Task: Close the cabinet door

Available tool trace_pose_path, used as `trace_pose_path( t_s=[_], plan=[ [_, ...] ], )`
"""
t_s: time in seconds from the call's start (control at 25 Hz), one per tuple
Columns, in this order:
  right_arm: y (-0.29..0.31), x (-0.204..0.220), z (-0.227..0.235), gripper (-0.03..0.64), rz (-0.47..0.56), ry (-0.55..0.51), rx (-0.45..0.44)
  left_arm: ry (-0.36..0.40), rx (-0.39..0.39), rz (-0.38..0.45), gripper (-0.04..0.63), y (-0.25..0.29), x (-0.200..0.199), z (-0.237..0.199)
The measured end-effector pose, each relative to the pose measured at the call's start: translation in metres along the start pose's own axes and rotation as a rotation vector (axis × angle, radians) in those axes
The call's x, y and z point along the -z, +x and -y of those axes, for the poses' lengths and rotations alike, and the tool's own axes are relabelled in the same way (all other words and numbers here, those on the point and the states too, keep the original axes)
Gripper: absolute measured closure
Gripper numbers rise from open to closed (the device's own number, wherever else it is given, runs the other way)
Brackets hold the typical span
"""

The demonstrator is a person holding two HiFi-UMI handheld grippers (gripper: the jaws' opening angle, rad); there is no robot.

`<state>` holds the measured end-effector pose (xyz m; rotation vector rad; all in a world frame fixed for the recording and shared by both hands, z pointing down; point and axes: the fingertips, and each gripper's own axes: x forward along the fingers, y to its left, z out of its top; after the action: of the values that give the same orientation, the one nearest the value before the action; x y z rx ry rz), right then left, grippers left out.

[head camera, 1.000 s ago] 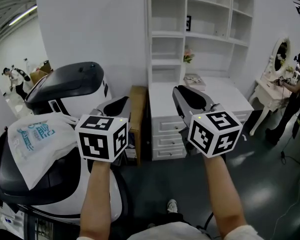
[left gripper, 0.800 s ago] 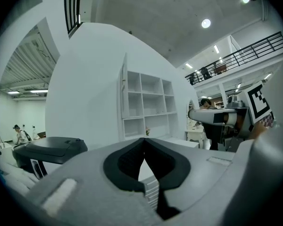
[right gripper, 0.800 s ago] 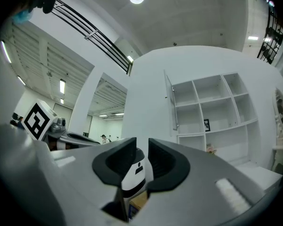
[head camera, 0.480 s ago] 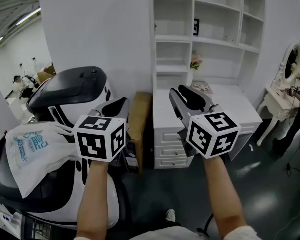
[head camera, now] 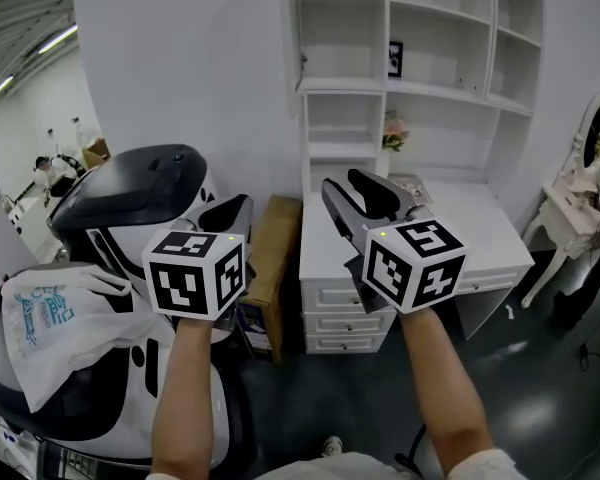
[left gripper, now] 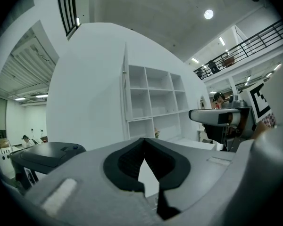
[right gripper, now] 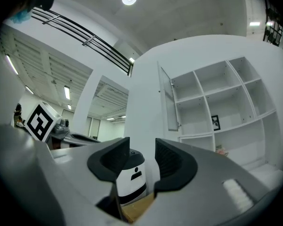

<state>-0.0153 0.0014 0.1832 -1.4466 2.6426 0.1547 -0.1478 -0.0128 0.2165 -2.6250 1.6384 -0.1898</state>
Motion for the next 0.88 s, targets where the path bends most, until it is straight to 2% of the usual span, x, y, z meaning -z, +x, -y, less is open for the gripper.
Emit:
trace_pose_path(
  t_s=[0.4, 0.88],
  plan=[
    [0.035, -0.003, 0.050, 0.399, 0.014, 0.014, -0.043, -0.013, -0.049, -0.005, 0.591, 0.053, -0.006, -0.005],
    [0.081, 0.005, 0.061, 0.376, 0.021, 0.031, -0.104, -0.019, -0.094, -0.009, 0.591, 0.081, -0.002, -0.025]
  ],
)
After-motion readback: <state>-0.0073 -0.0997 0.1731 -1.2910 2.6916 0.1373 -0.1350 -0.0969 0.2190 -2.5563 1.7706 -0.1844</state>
